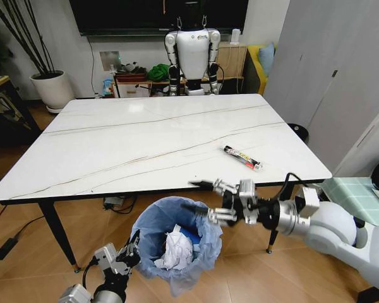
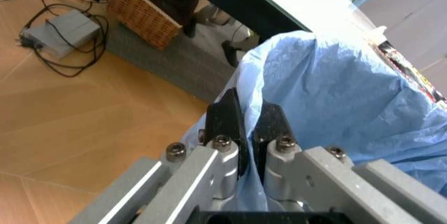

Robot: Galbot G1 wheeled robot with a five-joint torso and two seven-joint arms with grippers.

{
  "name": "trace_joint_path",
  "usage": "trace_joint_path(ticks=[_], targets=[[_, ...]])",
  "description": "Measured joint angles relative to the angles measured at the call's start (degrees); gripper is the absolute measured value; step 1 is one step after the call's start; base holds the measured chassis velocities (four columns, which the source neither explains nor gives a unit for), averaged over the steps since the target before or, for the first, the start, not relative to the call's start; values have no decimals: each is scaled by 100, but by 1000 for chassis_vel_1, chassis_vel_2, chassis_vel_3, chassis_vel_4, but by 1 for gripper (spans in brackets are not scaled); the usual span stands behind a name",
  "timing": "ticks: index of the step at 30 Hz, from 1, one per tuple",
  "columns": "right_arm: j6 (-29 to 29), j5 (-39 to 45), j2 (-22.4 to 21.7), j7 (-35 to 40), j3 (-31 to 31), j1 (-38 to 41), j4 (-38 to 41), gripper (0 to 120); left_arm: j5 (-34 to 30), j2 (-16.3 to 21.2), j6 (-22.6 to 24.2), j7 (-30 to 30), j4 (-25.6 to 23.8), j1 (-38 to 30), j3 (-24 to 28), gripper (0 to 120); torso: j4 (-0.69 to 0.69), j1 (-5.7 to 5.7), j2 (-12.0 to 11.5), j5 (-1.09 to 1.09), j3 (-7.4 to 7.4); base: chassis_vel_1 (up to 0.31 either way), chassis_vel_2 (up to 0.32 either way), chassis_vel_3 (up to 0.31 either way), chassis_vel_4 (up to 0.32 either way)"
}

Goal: Pick up the trash bin and place the trash from the table into it.

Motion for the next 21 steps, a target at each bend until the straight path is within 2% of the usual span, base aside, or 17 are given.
trace_joint_path(ticks=[1, 4, 6, 7, 8, 14, 21], targets=[[0, 0, 0, 0, 0, 0, 0, 73, 0, 0, 0, 0, 0, 0, 0, 0, 0, 0, 0, 0, 0, 0, 0, 0, 0], [-14, -106, 107, 375, 136, 12, -291, 83, 8, 23, 0, 10, -31, 41, -13, 0, 0, 0, 0, 0, 0, 0, 0, 0, 0], [-14, -106, 107, 375, 136, 12, -291, 83, 8, 25, -1, 10, -33, 42, -15, 0, 0, 0, 0, 0, 0, 0, 0, 0, 0], [-122, -224, 175, 489, 291, 43, -744, 96, -8, 58, -1, 10, -70, 57, -47, 0, 0, 0, 0, 0, 0, 0, 0, 0, 0], [-268, -233, 214, 454, 407, 51, -1115, 98, -34, 87, -1, 4, -88, 57, -65, 0, -1, 0, 0, 0, 0, 0, 0, 0, 0], [-527, -208, 270, -36, 572, 66, -1924, 100, -73, 144, 3, -14, -96, 50, -74, 0, -1, 0, 0, 0, 0, 0, 0, 0, 0], [-599, -332, 369, -458, 464, 164, -2601, 100, -89, 157, 5, -21, -113, 59, -97, 0, -1, 0, 0, 0, 0, 0, 0, 0, 0]])
